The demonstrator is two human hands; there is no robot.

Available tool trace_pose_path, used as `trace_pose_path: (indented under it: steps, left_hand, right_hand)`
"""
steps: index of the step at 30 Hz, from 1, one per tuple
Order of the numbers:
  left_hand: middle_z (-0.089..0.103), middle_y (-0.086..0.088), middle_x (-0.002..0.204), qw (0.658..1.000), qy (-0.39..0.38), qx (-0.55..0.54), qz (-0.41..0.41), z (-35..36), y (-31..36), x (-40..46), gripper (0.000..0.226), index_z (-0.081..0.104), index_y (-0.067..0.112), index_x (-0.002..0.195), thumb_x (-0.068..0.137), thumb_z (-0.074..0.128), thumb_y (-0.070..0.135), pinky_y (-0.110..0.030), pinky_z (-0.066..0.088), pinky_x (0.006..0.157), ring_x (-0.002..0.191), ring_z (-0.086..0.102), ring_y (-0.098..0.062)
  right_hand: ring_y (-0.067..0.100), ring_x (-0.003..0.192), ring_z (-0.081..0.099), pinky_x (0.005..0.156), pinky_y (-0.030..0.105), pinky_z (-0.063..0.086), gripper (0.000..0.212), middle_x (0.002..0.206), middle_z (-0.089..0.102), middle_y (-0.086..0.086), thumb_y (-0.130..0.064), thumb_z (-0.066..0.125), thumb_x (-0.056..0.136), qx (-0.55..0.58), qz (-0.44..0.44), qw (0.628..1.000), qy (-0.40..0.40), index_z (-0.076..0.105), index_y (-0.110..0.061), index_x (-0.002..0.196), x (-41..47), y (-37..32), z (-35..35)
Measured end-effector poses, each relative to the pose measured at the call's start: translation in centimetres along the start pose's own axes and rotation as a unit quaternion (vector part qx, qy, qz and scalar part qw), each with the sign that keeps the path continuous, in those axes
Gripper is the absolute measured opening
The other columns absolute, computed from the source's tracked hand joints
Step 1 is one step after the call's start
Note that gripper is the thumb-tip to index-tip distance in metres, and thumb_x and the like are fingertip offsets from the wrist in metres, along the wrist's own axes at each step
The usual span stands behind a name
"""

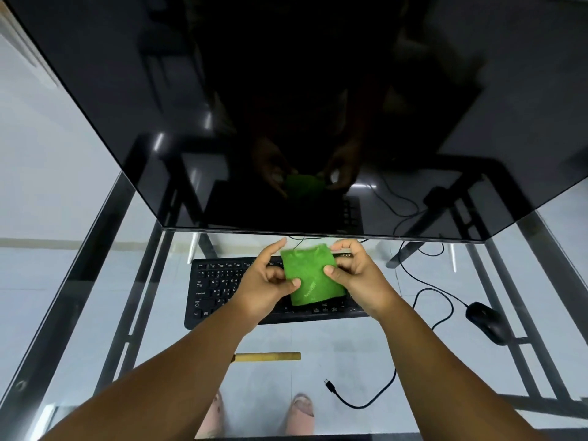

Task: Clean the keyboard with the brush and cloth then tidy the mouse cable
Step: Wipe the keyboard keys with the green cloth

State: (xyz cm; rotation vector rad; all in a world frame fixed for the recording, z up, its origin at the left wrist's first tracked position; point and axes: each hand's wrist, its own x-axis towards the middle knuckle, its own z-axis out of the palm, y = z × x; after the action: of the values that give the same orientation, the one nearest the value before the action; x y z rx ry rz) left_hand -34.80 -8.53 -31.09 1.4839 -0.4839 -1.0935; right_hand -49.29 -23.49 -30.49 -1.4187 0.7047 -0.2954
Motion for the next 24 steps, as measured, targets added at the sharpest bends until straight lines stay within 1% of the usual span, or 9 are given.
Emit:
trace_pose_path:
  steps: [3,7,10,13,16,18,20,22,24]
  left_hand:
    - [0.054,-0.001,0.071,0.989,-0.002,0.147,-0.025,-1.0,-0.1,0.0,0.048,0.059,0.019,0.129,0.085,0.072,0.007,-0.020,0.048,0.072,0.070,0.057,-0.010]
    - [0.063,-0.002,0.076,0.942,-0.039,0.321,-0.084,-1.9,0.7,0.4,0.011,0.068,0.020,0.092,0.083,0.075,0.021,-0.027,0.049,0.069,0.071,0.058,-0.011]
    - [0.065,0.000,0.085,0.915,-0.036,0.387,-0.105,-2.0,0.9,1.1,0.013,0.064,0.020,0.084,0.084,0.074,0.029,-0.027,0.046,0.073,0.082,0.061,-0.014]
    - [0.062,0.004,0.081,0.900,-0.006,0.428,-0.085,-2.2,0.0,1.6,0.019,0.064,0.019,0.085,0.085,0.072,0.037,-0.025,0.044,0.070,0.080,0.060,-0.014]
    - [0.062,0.003,0.083,0.894,0.049,0.443,-0.048,-2.6,-1.5,1.9,0.028,0.066,0.018,0.090,0.084,0.070,0.045,-0.028,0.047,0.068,0.080,0.059,-0.015]
    - [0.062,0.001,0.092,0.882,0.091,0.462,-0.012,-2.9,-2.5,1.9,0.030,0.068,0.021,0.100,0.084,0.068,0.047,-0.030,0.049,0.076,0.089,0.059,-0.016]
    - [0.060,-0.001,0.106,0.866,0.134,0.479,0.048,-3.4,-3.4,1.7,0.035,0.065,0.023,0.113,0.085,0.066,0.044,-0.035,0.049,0.087,0.104,0.056,-0.019]
    - [0.058,-0.002,0.117,0.839,0.166,0.509,0.095,-4.2,-4.0,1.3,0.038,0.059,0.021,0.123,0.089,0.060,0.038,-0.039,0.046,0.091,0.109,0.052,-0.024]
    - [0.055,-0.002,0.129,0.814,0.179,0.541,0.110,-5.4,-4.4,0.8,0.042,0.052,0.020,0.132,0.092,0.053,0.035,-0.042,0.042,0.095,0.117,0.049,-0.025]
  right_hand:
    - [0.030,0.082,0.063,0.084,0.042,0.052,0.041,0.083,0.066,0.016,-0.002,0.065,0.090,-0.094,0.005,0.995,-0.039,0.055,-0.025,0.122,-0.1,0.0,-0.1]
    - [0.020,0.080,0.068,0.078,0.038,0.057,0.018,0.085,0.070,0.008,-0.008,0.068,0.089,-0.165,0.071,0.982,-0.064,0.067,-0.023,0.100,0.1,-0.1,0.7]
    - [0.016,0.073,0.066,0.069,0.030,0.058,0.004,0.080,0.068,0.004,-0.013,0.068,0.090,-0.202,0.100,0.973,-0.043,0.069,-0.015,0.093,0.5,0.2,1.3]
    - [0.012,0.069,0.059,0.065,0.026,0.056,0.005,0.073,0.059,-0.001,-0.018,0.070,0.089,-0.256,0.103,0.961,-0.001,0.069,-0.014,0.090,1.4,0.9,1.9]
    - [0.007,0.071,0.052,0.063,0.017,0.043,0.008,0.080,0.055,-0.004,-0.024,0.070,0.088,-0.340,0.090,0.935,0.051,0.068,-0.017,0.091,2.5,2.0,2.8]
    - [0.006,0.081,0.052,0.074,0.018,0.042,0.017,0.094,0.053,-0.005,-0.026,0.071,0.087,-0.397,0.038,0.912,0.094,0.068,-0.019,0.101,2.7,2.7,3.2]
    - [0.010,0.098,0.053,0.090,0.027,0.045,0.031,0.106,0.054,-0.008,-0.029,0.070,0.085,-0.440,-0.074,0.889,0.100,0.065,-0.025,0.115,2.2,3.0,3.4]
    - [0.012,0.118,0.045,0.103,0.032,0.039,0.048,0.127,0.052,-0.014,-0.047,0.066,0.083,-0.480,-0.143,0.865,0.026,0.056,-0.038,0.128,1.6,3.1,3.4]
    - [0.011,0.139,0.026,0.112,0.035,0.021,0.070,0.150,0.034,-0.020,-0.070,0.059,0.075,-0.517,-0.132,0.841,-0.083,0.040,-0.050,0.140,1.1,3.5,3.5]
